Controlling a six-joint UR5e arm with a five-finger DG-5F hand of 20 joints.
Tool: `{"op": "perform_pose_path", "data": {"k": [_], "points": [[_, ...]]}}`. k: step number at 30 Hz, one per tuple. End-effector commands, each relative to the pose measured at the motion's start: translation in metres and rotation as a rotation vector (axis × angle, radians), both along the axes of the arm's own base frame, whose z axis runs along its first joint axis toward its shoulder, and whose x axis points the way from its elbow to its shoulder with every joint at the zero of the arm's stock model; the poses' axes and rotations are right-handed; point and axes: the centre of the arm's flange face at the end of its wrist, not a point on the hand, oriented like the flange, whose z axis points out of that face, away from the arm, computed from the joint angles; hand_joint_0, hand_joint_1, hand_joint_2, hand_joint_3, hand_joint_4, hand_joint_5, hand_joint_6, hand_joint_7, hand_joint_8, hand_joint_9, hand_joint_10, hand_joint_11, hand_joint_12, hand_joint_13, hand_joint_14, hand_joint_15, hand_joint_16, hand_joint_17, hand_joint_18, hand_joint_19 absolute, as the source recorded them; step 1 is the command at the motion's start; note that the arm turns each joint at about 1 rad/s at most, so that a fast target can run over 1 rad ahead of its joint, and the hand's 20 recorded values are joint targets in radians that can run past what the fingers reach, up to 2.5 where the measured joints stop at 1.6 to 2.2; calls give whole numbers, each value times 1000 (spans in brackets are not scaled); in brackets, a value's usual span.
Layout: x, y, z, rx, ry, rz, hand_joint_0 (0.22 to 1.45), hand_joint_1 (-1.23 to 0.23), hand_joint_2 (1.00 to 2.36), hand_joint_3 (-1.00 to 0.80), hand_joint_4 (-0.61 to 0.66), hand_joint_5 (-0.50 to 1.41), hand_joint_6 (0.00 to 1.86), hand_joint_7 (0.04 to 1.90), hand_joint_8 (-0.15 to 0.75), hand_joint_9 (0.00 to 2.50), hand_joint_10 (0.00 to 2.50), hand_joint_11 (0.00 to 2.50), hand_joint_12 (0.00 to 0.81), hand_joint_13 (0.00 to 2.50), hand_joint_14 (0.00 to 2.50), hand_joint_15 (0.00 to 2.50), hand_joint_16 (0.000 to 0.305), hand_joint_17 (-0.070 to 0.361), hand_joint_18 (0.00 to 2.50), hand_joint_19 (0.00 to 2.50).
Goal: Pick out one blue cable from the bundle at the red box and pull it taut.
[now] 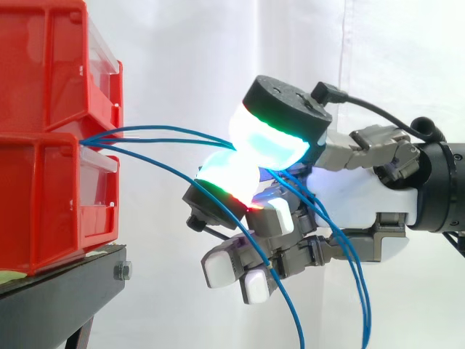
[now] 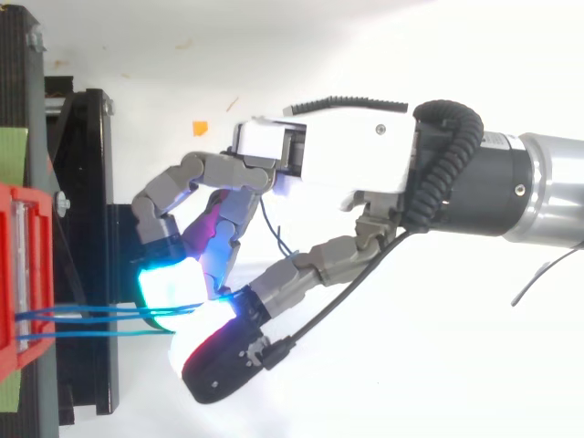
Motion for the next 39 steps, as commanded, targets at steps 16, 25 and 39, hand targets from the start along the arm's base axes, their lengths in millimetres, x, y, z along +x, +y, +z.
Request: {"op": "perform_pose_path", "data": {"k": [16, 25, 39], "points": [[0, 0, 4, -2, 15, 0, 447, -802, 1000, -500, 117, -129, 892, 1052, 277, 1247, 23, 685, 353, 965, 15, 370, 56, 126, 865, 597], [0, -1, 4, -2, 15, -1, 596, -622, 1000, -500, 72, -115, 863, 1148, 246, 1277, 26, 697, 320, 962, 16, 397, 47, 106, 803, 655], [0, -1, 4, -2, 15, -1, 672, -889, 1022, -224, 32, -130, 899, 1232, 260, 1220, 27, 708, 324, 949, 18, 393, 48, 108, 798, 637]]}}
